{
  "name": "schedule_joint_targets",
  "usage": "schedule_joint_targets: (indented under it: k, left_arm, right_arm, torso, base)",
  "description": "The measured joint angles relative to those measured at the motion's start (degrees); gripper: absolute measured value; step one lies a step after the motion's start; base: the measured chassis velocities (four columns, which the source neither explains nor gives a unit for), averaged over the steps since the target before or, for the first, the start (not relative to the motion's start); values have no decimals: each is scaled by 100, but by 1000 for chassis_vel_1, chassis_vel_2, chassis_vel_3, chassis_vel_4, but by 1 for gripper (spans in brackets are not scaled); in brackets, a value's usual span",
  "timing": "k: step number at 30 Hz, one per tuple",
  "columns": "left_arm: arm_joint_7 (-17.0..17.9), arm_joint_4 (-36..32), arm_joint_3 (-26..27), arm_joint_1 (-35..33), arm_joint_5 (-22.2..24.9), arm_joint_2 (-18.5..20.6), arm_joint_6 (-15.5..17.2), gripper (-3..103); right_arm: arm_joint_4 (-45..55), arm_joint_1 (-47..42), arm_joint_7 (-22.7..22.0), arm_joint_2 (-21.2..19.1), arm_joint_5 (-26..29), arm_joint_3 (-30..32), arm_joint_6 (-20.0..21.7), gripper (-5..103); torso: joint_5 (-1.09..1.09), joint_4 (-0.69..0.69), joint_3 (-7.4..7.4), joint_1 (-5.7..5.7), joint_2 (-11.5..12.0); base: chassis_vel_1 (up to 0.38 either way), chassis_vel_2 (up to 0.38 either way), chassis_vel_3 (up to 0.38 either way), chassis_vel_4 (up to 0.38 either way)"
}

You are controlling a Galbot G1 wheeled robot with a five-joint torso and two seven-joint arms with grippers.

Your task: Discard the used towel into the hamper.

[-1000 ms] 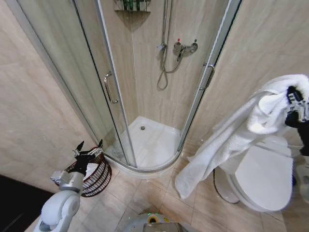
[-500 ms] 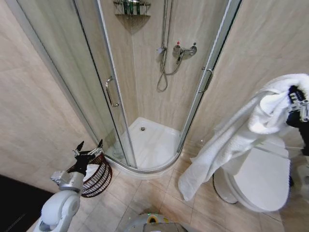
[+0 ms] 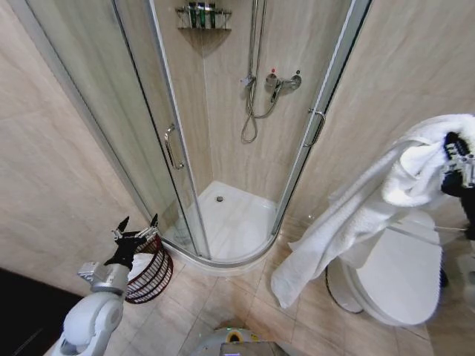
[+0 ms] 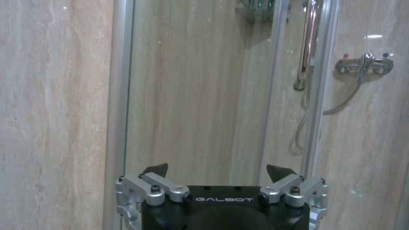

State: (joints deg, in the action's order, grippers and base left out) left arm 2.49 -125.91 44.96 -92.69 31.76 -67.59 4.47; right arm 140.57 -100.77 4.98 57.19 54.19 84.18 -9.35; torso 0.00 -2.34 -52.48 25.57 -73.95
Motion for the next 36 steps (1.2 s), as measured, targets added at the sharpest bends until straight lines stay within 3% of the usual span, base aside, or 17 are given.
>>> schedule_joint_targets:
  k: [15, 33, 36]
  left_arm:
    - [0, 0, 0, 0, 0, 0, 0, 100]
    - [0, 0, 0, 0, 0, 0, 0, 100]
    - [0, 0, 0, 0, 0, 0, 0, 100]
  right_arm:
    - [-16, -13, -2, -19, 22, 42, -11, 4]
    - [-59, 21, -8, -11, 27, 5, -56, 4]
    - [-63, 29, -2, -31, 40, 4, -63, 4]
  torso:
    - [0, 0, -252, 217, -467]
    - [4, 1, -248, 212, -456]
    - [-4, 0, -243, 207, -444]
  base:
    - [0, 0, 0, 0]
    - [39, -43, -43, 43]
    - [203, -192, -180, 188]
